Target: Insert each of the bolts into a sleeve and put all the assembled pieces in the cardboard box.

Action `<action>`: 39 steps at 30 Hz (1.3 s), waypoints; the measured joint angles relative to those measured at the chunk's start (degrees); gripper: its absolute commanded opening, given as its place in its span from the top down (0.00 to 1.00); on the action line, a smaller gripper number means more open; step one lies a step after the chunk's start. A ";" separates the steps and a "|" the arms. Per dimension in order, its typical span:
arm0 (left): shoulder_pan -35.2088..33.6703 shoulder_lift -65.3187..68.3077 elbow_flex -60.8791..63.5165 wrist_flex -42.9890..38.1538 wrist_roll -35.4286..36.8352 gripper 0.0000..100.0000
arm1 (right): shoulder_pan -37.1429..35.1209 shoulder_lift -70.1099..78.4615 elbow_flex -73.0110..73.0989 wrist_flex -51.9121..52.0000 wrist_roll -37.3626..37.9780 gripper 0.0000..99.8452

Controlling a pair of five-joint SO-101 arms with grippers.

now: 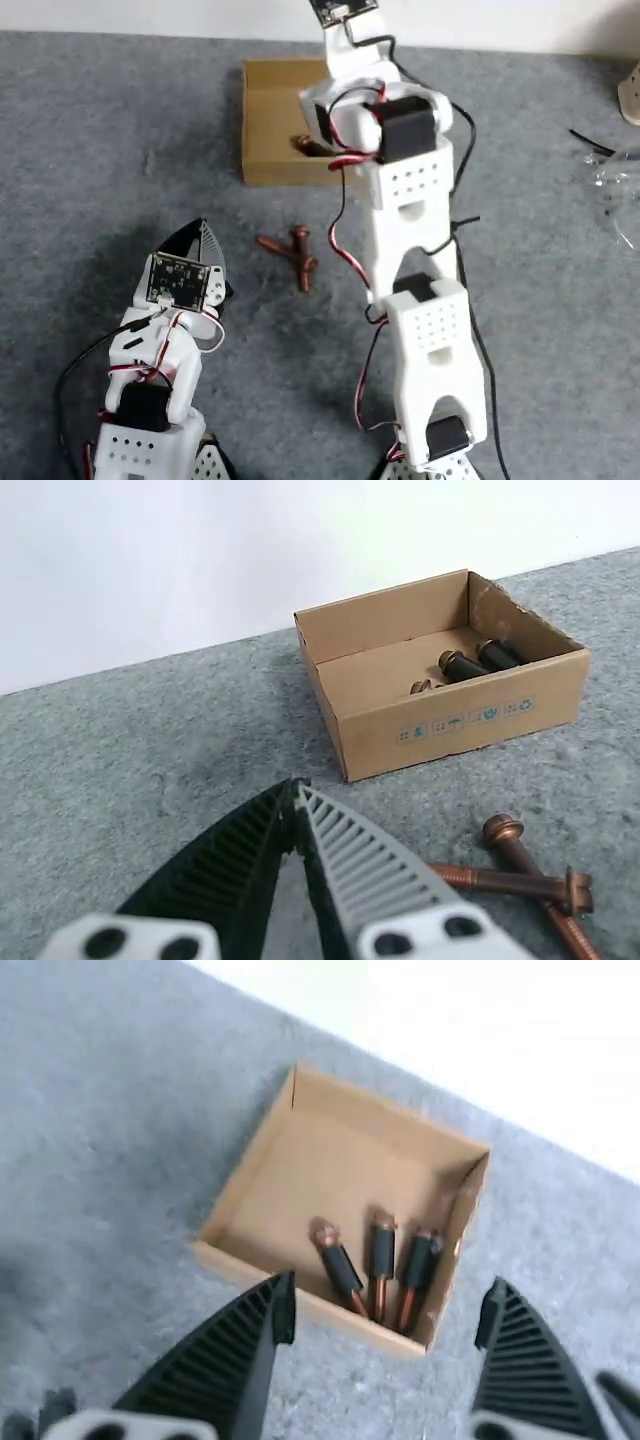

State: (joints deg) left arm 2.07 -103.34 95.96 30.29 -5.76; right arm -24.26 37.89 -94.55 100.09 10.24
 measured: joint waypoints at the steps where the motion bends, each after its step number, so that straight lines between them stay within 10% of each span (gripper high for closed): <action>1: 0.00 0.00 0.00 0.00 0.00 0.99 | -0.18 -1.23 0.00 0.00 0.00 0.73; 22: 0.00 0.00 0.00 -0.44 0.00 0.99 | -10.81 -48.70 70.95 -0.79 0.00 0.73; 39: -5.27 0.00 0.00 -0.53 0.00 0.99 | -17.93 -63.03 131.60 -39.30 -0.09 0.73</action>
State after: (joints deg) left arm -3.21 -103.34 95.96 29.76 -5.76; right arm -42.20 -25.14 37.05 60.79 10.15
